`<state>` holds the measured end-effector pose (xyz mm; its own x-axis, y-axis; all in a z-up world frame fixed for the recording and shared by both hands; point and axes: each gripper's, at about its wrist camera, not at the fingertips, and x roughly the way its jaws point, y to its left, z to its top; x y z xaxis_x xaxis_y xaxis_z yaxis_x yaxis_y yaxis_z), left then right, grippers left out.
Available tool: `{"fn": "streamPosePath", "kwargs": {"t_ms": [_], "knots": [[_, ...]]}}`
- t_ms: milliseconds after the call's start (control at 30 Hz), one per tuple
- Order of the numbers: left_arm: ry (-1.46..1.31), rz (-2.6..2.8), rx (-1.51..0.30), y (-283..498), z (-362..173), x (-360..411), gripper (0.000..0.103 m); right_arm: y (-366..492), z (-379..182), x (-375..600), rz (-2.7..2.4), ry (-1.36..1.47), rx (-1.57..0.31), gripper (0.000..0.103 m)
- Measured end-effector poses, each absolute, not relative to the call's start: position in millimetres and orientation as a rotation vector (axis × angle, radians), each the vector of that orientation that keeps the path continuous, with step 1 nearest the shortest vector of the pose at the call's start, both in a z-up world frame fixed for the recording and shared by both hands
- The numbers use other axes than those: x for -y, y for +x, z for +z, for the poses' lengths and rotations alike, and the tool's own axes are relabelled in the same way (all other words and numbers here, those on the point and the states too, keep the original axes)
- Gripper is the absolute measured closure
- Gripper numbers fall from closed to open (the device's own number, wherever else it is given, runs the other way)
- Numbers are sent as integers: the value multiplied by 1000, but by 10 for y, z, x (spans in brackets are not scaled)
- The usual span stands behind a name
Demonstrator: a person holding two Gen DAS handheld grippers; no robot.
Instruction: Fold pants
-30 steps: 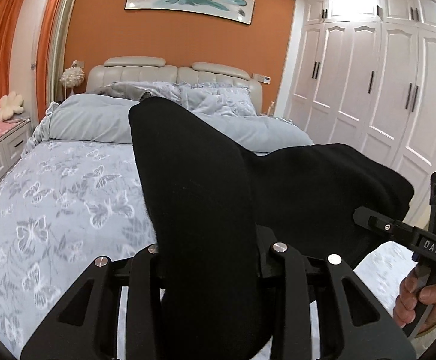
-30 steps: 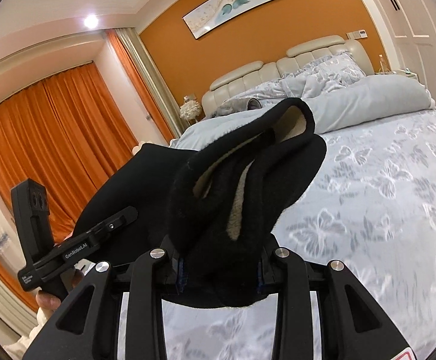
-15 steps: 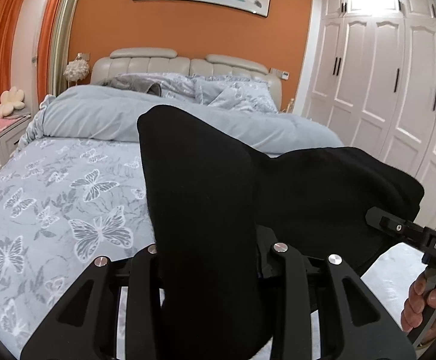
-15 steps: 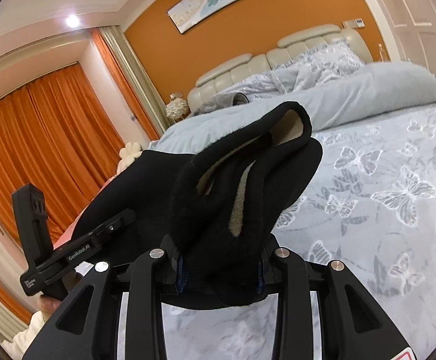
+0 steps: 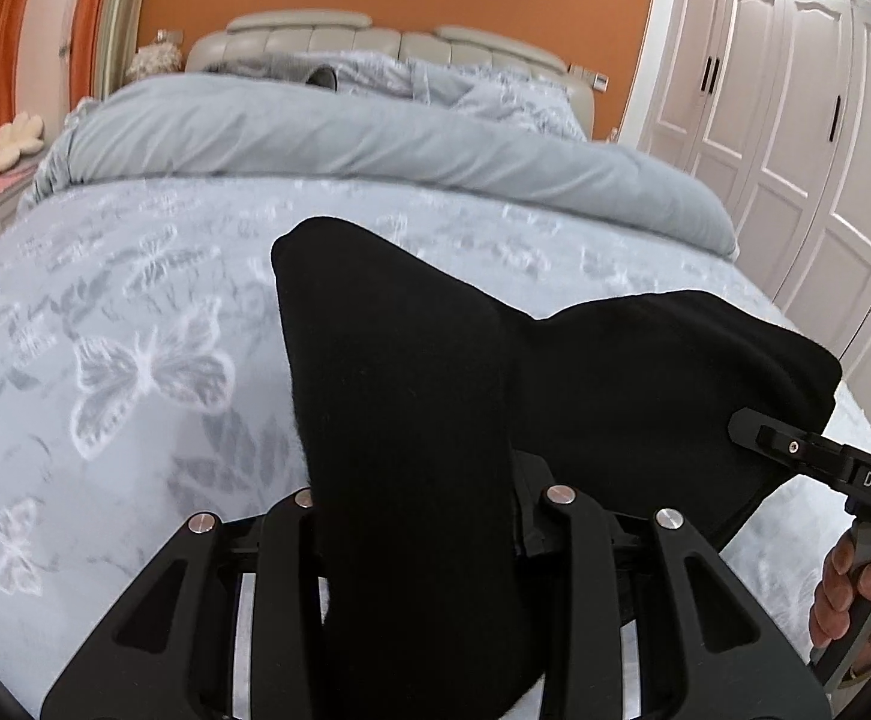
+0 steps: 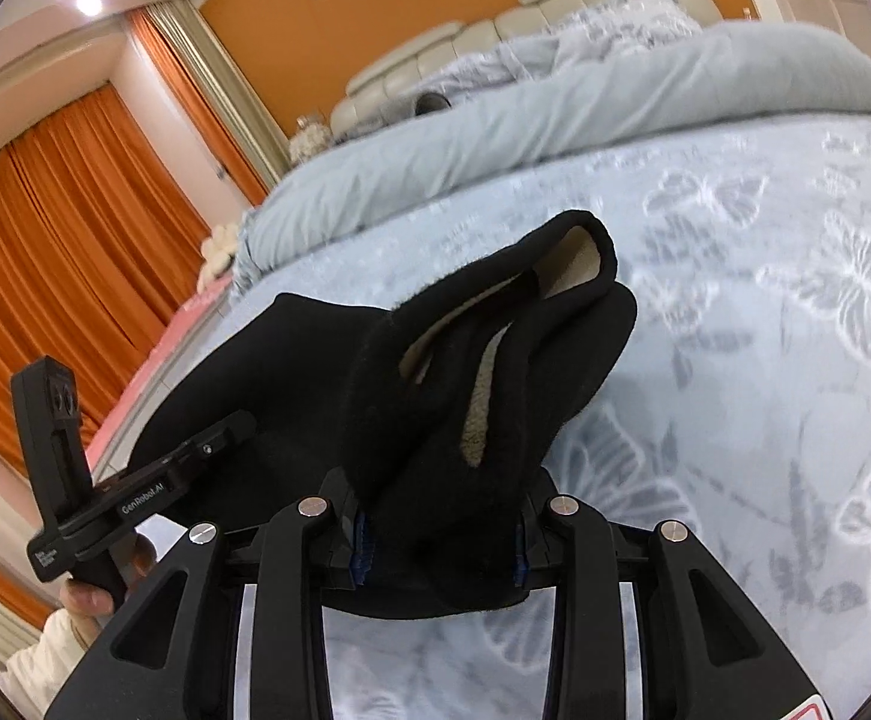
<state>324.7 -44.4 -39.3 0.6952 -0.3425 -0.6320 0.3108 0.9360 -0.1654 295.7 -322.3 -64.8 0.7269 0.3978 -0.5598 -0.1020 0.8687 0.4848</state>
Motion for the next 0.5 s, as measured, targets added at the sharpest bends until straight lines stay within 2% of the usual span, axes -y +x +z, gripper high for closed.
{"fn": "streamPosePath", "kwargs": {"t_ms": [367,467,500], "knots": [[-24,-358,-710,3196,-725,423,64,2941,-1055,3329,291,471,-745,67],[-76,-372,-738,3253,-784,336,61,2954,-1129,3372,309,507,-756,63],[-88,-374,-745,3268,-793,318,59,2976,-1171,3404,321,536,-771,59]]}}
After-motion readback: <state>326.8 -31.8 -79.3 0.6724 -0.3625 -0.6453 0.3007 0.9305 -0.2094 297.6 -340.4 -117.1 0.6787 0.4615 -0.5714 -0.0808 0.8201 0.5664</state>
